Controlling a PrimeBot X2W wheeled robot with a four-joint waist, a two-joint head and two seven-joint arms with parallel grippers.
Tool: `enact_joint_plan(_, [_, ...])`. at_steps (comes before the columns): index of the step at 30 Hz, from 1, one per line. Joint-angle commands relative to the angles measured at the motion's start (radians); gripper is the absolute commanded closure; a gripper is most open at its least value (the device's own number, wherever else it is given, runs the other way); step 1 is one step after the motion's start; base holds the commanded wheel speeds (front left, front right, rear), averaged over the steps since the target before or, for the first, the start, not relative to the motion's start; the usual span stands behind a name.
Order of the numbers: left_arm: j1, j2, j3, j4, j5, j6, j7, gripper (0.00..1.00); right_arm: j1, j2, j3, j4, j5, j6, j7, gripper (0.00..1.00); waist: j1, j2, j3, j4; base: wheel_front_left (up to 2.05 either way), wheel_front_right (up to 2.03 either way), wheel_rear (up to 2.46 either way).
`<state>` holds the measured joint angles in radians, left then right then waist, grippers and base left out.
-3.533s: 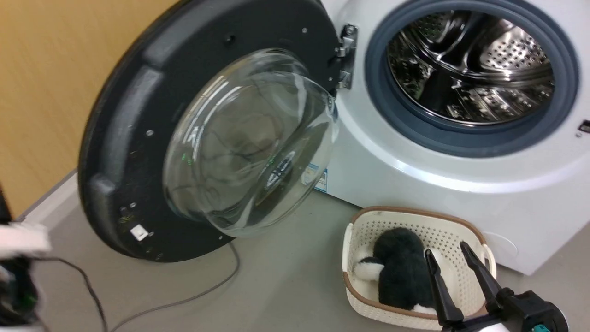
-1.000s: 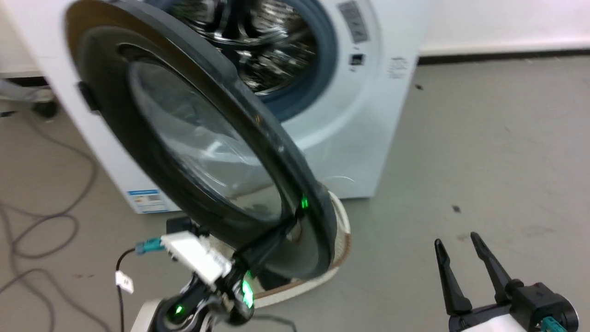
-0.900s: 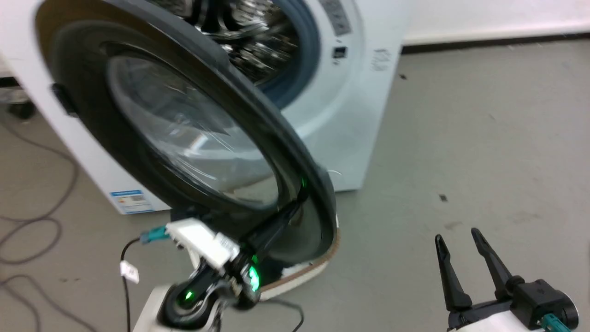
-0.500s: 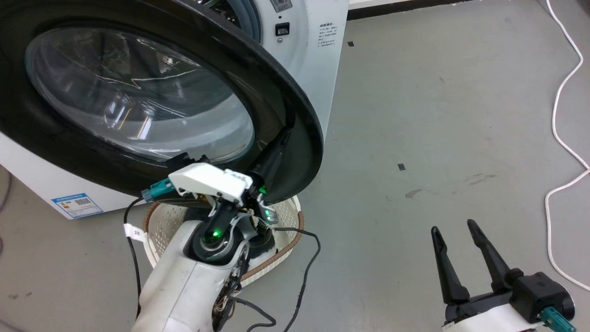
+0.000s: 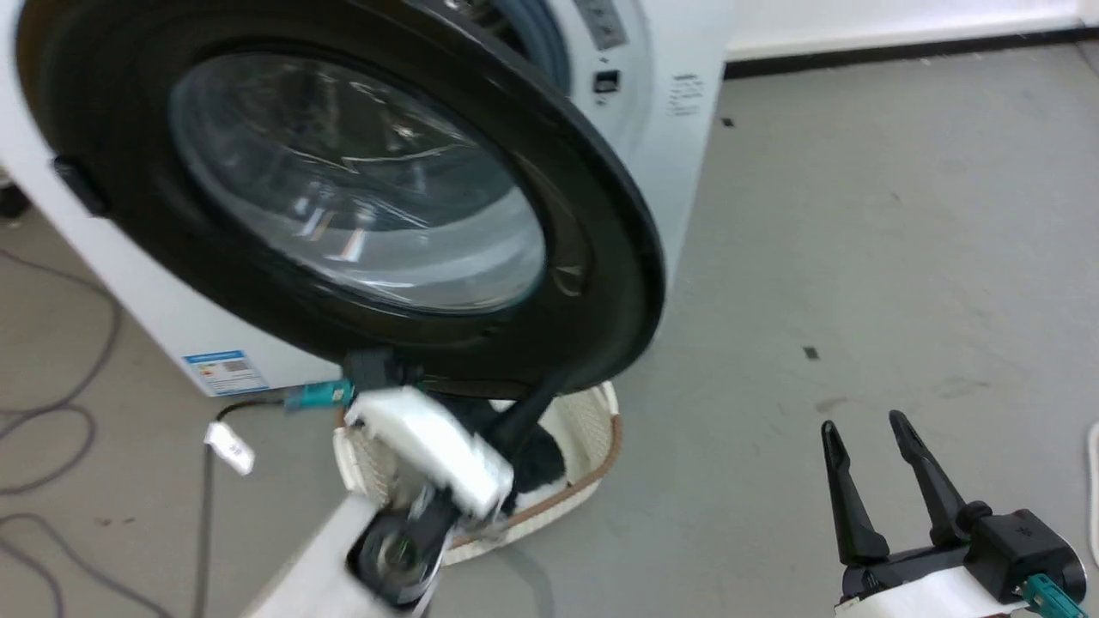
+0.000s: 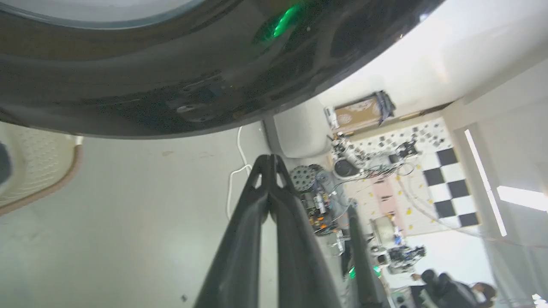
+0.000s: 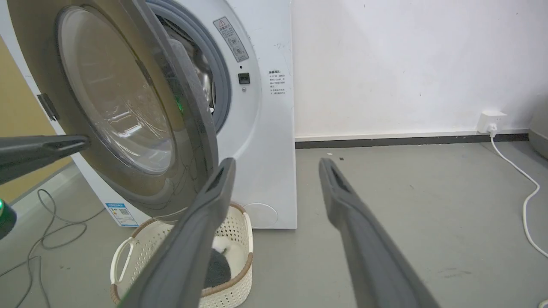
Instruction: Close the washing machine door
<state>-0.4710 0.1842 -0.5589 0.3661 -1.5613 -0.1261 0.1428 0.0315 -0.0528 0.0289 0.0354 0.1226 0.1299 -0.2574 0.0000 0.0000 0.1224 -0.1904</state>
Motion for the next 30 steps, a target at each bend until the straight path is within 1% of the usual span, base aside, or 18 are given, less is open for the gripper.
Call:
enact_joint_plan(1, [0.044,0.069,-0.048,-0.04,0.104,-0.004,-0.028,1.0,0.012,0.003,0.0,-0.003,-0.006,0.001,-0.004,0.0,0.0,0.0,-0.029,0.04,0.0,0.0,0.0])
enact_joint_plan(4, [0.086,0.186,-0.134,-0.088,0.304,-0.004,-0.111,1.0,0.016,0.003,-0.001,-0.002,-0.008,0.001,-0.004,0.0,0.0,0.0,-0.049,0.071,0.0,0.0,0.0])
enact_joint_plan(7, [0.108,0.277,-0.168,-0.103,0.489,0.0,-0.246,1.0,0.022,0.003,-0.004,-0.003,-0.008,0.001,-0.004,0.0,0.0,0.0,-0.068,0.101,0.0,0.0,0.0])
enact_joint_plan(9, [0.124,0.311,-0.153,-0.105,0.577,0.038,-0.343,1.0,0.028,0.003,-0.006,-0.003,-0.009,0.001,-0.004,0.0,0.0,0.0,-0.081,0.121,0.0,0.0,0.0])
enact_joint_plan(11, [0.144,0.324,-0.107,-0.121,0.627,0.085,-0.389,1.0,0.035,0.003,-0.007,-0.003,-0.009,0.001,-0.004,0.0,0.0,0.0,-0.092,0.139,0.0,0.0,0.0])
enact_joint_plan(13, [0.174,0.324,-0.04,-0.156,0.675,0.132,-0.402,1.0,0.042,0.003,-0.007,-0.005,-0.01,0.001,-0.004,0.0,0.0,0.0,-0.101,0.155,0.0,0.0,0.0])
enact_joint_plan(14, [0.192,0.31,0.022,-0.191,0.703,0.155,-0.403,1.0,0.045,0.003,-0.007,-0.007,-0.01,0.001,-0.004,0.0,0.0,0.0,-0.104,0.164,0.0,0.0,0.0])
enact_joint_plan(16, [0.253,0.264,0.156,-0.272,0.775,0.188,-0.404,1.0,0.049,0.003,-0.007,-0.01,-0.01,0.001,-0.004,0.0,0.0,0.0,-0.109,0.176,0.0,0.0,0.0])
enact_joint_plan(18, [0.333,0.212,0.259,-0.339,0.858,0.195,-0.404,1.0,0.052,0.003,-0.003,-0.011,-0.012,0.001,-0.004,0.0,0.0,0.0,-0.112,0.182,0.0,0.0,0.0])
enact_joint_plan(21, [0.447,0.137,0.347,-0.39,0.972,0.181,-0.404,1.0,0.054,0.003,0.007,-0.007,-0.025,0.001,-0.004,0.0,0.0,0.0,-0.116,0.189,0.0,0.0,0.0])
enact_joint_plan(22, [0.477,0.118,0.359,-0.393,1.005,0.172,-0.404,0.84,0.055,0.003,0.006,-0.007,-0.025,0.001,-0.004,0.0,0.0,0.0,-0.118,0.192,0.0,0.0,0.0])
enact_joint_plan(24, [0.519,0.092,0.37,-0.398,1.087,0.15,-0.404,0.0,0.058,0.003,0.004,-0.007,-0.024,0.001,-0.004,0.0,0.0,0.0,-0.121,0.198,0.0,0.0,0.0])
enact_joint_plan(25, [0.537,0.078,0.371,-0.395,1.121,0.141,-0.404,0.0,0.059,0.003,0.004,-0.007,-0.023,0.001,-0.004,0.0,0.0,0.0,-0.124,0.201,0.0,0.0,0.0])
enact_joint_plan(28, [0.582,0.019,0.394,-0.384,1.16,0.116,-0.404,0.0,0.064,0.003,0.009,-0.004,-0.021,0.001,-0.004,0.0,0.0,0.0,-0.131,0.207,0.0,0.0,0.0])
enact_joint_plan(29, [0.591,0.009,0.401,-0.381,1.181,0.107,-0.404,0.0,0.064,0.003,0.015,-0.004,-0.018,0.001,-0.004,0.0,0.0,0.0,-0.133,0.209,0.0,0.0,0.0])
enact_joint_plan(30, [0.591,0.009,0.401,-0.381,1.181,0.107,-0.404,0.0,0.064,0.003,0.015,-0.004,-0.018,0.001,-0.004,0.0,0.0,0.0,-0.133,0.209,0.0,0.0,0.0])
